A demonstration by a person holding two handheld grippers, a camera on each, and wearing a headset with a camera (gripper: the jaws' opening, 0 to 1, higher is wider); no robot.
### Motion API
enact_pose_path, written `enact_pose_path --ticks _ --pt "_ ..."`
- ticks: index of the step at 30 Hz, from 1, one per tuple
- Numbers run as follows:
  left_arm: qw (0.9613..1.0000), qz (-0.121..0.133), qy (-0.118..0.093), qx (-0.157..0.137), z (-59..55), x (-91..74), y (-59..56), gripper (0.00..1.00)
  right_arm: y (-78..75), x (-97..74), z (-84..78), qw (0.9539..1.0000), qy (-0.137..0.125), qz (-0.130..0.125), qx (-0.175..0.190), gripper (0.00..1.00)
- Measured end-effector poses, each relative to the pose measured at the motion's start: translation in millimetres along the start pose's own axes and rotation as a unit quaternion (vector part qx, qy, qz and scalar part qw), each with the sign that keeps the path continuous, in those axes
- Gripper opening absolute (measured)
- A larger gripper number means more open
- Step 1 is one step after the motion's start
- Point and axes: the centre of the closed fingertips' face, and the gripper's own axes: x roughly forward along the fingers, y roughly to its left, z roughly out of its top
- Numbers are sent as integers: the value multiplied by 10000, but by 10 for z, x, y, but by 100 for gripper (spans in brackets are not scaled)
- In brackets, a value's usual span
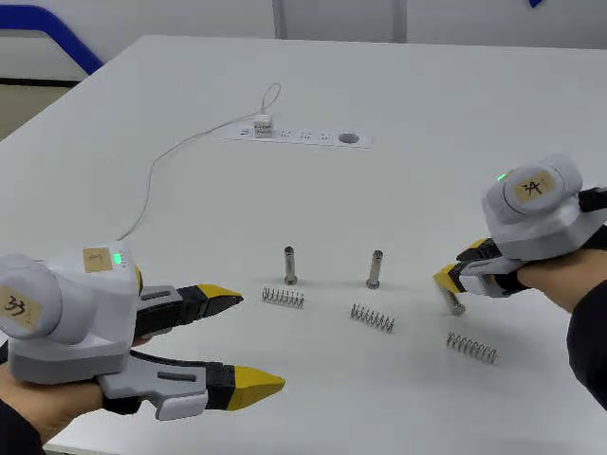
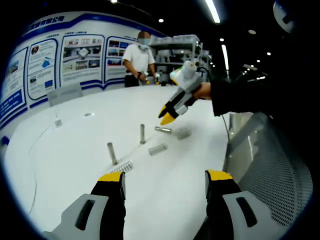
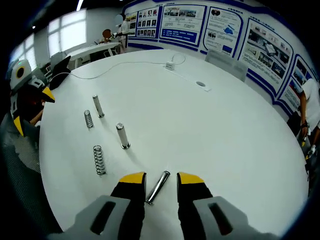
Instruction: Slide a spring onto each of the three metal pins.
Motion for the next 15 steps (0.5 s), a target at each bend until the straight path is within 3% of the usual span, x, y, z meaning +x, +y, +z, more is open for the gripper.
enact_pose_path --ticks 15 --pt "10000 -13 -5 -1 -8 -4 7 65 -57 262 -149 9977 474 -6 477 18"
